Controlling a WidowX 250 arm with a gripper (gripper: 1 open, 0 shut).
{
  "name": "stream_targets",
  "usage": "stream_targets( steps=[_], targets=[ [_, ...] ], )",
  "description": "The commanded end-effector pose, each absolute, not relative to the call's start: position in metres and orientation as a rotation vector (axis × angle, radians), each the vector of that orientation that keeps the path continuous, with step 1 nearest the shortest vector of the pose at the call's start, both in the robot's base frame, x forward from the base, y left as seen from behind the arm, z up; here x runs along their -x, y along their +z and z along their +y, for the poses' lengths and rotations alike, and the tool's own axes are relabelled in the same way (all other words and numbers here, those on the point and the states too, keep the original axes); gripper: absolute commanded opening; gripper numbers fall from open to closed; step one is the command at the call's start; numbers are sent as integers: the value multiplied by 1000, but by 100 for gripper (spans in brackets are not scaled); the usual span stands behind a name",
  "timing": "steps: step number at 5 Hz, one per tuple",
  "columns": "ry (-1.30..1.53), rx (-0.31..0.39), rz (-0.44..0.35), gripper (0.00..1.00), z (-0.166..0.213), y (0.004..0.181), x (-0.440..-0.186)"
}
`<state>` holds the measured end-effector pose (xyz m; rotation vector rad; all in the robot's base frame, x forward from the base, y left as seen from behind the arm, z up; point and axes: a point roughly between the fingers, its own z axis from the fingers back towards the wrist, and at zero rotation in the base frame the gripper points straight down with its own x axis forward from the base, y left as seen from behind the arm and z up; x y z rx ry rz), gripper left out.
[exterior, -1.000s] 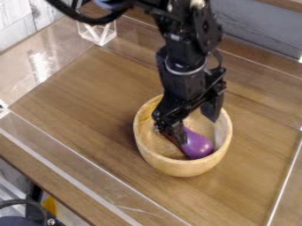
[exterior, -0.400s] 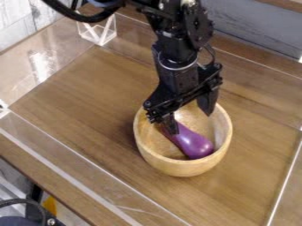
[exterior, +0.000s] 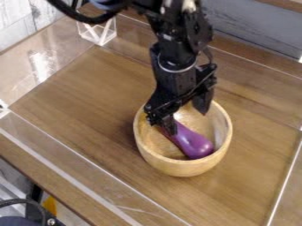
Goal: Remove the purple eggplant from inside the brown bowl and put it on the table
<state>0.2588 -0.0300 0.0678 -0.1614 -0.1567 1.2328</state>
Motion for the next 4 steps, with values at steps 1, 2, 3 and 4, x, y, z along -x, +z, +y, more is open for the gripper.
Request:
stream_targets(
  steps=[1,2,3,4],
  targets=[
    [1297,173,-195,100,-33,69,-267],
    [1291,167,-195,100,-30,58,-271],
    [1284,161,-196,100,-27,47,-275],
    [1355,149,-204,0,-42,43,-279]
  ],
)
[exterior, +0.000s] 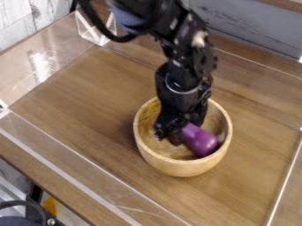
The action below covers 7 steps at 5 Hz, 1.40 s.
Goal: Remove the purple eggplant from inside the brown bowl and put it on the table
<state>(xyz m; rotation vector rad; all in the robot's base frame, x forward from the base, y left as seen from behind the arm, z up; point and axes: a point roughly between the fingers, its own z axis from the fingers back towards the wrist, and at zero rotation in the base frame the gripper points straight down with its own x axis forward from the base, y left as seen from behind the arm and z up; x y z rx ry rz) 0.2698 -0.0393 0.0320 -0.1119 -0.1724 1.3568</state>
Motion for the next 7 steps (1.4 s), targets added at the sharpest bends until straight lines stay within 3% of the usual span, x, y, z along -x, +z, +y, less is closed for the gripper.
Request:
stream_targets(
  steps=[1,2,4,6,7],
  targets=[
    [1417,142,-211,0,-54,48,-283],
    [1375,145,-211,0,-41,47,-272],
    [1283,152,-204,0,-53,45,-265],
    [1272,140,-207,0,-57,34,-276],
    [1224,139,-205,0,-56,39,-273]
  ],
)
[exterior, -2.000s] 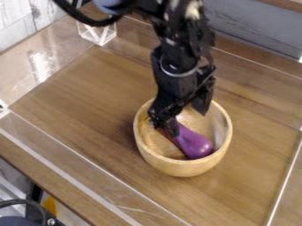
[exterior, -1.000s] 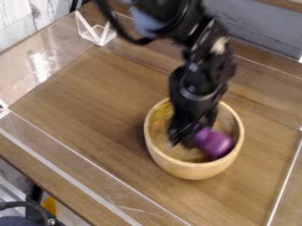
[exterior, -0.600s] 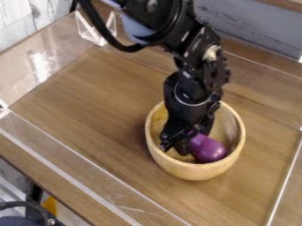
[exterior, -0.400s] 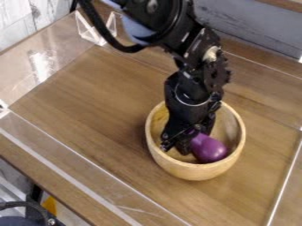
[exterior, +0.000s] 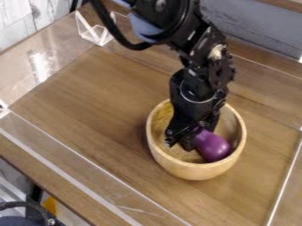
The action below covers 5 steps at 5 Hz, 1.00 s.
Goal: Remove the purple eggplant from inside the brown bowl and put it on the table
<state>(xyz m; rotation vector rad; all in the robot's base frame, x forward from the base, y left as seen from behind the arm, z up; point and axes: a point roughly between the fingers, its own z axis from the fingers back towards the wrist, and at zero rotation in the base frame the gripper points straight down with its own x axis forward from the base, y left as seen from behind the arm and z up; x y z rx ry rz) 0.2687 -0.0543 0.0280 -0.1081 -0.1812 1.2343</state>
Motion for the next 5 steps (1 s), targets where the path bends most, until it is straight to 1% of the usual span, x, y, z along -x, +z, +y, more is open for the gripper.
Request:
stream_targets(
  steps=[1,3,5],
  targets=[
    [1173,136,-205,0,-56,43,-269],
    [1194,115,-217,0,-47,45,-272],
    [1163,101,-223,0,-38,40,-270]
  ],
)
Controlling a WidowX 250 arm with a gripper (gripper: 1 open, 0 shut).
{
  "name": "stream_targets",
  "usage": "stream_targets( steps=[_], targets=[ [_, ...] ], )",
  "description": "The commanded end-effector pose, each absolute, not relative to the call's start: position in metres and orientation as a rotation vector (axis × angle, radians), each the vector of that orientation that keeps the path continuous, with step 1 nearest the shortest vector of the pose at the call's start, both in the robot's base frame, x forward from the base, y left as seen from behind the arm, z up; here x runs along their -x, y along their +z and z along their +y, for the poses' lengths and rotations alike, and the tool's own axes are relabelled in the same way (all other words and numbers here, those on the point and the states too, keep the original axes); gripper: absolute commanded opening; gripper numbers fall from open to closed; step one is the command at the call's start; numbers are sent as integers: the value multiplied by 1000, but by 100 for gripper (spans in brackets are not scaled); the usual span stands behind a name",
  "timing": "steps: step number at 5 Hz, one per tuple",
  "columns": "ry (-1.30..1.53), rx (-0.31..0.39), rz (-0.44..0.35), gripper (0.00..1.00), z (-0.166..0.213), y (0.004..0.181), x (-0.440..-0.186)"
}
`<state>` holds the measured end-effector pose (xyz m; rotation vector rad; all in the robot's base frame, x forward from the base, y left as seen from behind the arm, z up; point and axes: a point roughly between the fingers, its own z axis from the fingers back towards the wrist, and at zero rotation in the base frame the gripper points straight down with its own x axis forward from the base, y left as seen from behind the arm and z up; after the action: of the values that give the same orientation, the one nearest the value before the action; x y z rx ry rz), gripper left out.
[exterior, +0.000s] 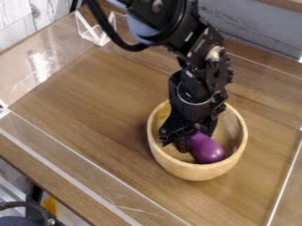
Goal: Remove the purple eggplant from inside the brown bowl and put it on the table
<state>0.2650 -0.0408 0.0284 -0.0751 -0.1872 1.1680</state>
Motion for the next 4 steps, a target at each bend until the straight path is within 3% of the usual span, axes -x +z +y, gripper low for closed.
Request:
stream_targets(
  steps=[1,4],
  targets=[
    [1162,92,-228,0,-37,42,-275],
    [1132,88,-224,0,-43,57,-282]
  ],
)
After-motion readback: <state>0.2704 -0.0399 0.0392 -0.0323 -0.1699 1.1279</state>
